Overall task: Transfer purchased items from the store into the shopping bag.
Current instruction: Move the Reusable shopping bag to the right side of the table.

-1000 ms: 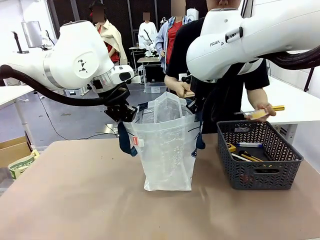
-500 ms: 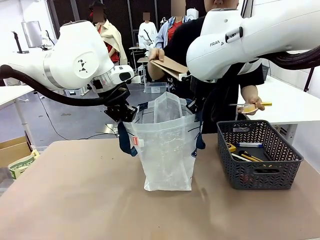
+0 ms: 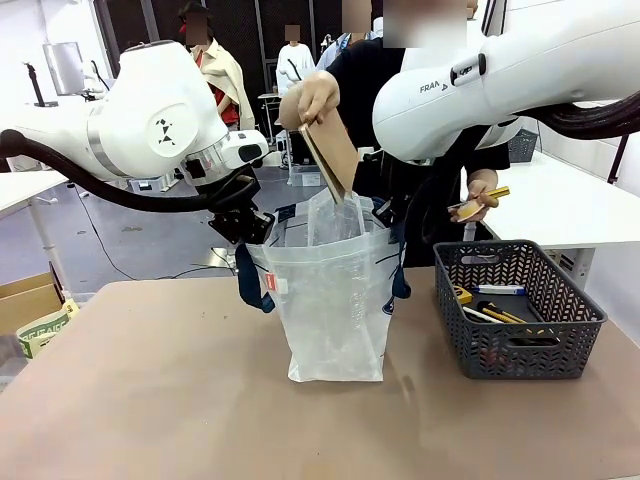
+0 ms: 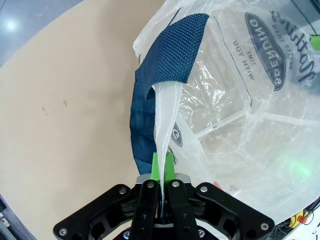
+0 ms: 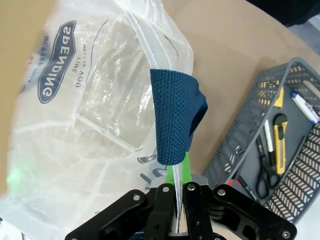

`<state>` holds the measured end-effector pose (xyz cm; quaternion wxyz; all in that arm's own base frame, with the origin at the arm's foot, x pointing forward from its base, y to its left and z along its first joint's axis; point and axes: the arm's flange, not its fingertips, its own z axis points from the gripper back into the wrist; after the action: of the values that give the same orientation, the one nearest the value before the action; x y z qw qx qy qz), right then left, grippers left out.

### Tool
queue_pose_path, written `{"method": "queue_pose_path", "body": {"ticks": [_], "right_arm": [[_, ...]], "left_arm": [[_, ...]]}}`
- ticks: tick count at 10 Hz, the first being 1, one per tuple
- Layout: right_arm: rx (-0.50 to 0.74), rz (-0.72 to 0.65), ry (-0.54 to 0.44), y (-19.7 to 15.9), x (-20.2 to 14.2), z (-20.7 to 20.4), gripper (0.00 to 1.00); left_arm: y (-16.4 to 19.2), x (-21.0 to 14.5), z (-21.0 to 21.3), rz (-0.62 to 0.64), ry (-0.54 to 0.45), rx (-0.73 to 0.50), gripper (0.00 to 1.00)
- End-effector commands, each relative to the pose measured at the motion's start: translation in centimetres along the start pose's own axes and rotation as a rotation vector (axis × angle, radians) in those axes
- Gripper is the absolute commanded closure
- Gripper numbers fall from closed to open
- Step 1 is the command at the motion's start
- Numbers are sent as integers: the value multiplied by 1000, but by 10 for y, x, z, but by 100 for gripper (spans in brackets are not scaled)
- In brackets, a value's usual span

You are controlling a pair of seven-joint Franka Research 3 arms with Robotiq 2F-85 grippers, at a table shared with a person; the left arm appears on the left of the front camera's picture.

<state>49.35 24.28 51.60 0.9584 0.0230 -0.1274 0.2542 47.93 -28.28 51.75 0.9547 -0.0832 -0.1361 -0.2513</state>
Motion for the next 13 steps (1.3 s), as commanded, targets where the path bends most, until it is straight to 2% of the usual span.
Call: {"method": "queue_pose_path", "body": {"ticks": [1, 5, 10, 13], "right_arm": [[0, 1, 4, 0, 0, -1, 100], [8, -17, -2, -1, -1, 2, 100], [-6, -38, 18, -6, -6, 7, 100], [-12, -48, 42, -11, -7, 8, 100]], "left_arm": [[-1, -1, 1, 10, 0, 2, 100], [0, 0, 0, 0, 0, 0, 100], [6, -1, 6, -11, 10, 86, 100], [10, -2, 8, -15, 32, 96, 100]]}}
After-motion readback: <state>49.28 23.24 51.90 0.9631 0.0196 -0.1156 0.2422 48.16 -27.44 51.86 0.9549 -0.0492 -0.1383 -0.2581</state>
